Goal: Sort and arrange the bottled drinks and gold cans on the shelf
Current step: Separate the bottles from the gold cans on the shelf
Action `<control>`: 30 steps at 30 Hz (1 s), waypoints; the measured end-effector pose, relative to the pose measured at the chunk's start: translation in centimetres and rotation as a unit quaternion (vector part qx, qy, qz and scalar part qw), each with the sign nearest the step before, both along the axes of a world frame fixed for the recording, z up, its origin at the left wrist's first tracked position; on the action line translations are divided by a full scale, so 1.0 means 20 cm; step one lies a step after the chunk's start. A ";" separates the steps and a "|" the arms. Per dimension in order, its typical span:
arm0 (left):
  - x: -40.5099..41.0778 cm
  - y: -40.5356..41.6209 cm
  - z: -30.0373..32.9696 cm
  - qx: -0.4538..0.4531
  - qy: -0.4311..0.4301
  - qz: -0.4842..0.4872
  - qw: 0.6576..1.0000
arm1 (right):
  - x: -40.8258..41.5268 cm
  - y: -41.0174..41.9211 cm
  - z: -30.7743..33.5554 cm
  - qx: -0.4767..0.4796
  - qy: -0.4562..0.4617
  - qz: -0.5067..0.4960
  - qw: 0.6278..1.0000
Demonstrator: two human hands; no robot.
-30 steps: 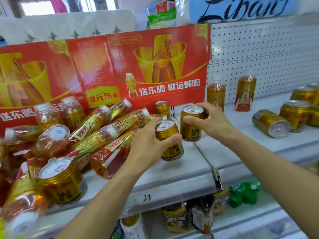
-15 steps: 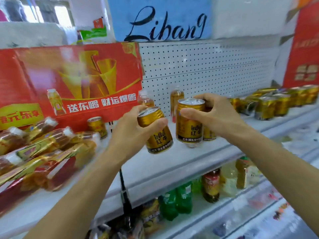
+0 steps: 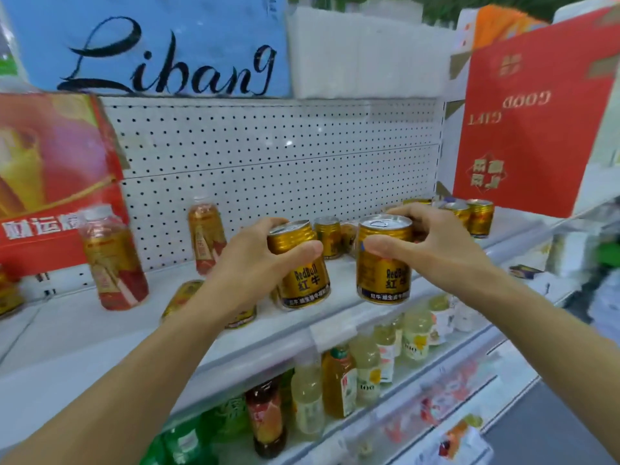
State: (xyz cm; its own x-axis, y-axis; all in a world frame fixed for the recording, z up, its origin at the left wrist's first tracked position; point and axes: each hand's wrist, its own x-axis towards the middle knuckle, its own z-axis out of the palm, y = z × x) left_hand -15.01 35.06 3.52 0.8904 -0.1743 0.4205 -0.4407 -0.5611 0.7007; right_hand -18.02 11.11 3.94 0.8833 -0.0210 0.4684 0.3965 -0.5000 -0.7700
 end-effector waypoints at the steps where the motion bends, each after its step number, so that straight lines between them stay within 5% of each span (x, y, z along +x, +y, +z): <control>1: 0.04 -0.05 0.01 0.006 0.002 0.000 1.000 | 0.03 -0.05 0.00 0.002 -0.001 -0.001 1.000; 16: 0.96 -0.51 0.28 0.047 -0.015 0.041 0.998 | 1.00 -0.48 0.22 0.004 -0.022 0.017 1.000; 30: 1.89 -0.69 0.06 0.123 0.144 0.090 0.978 | 2.07 -0.52 0.07 -0.089 0.116 0.054 0.988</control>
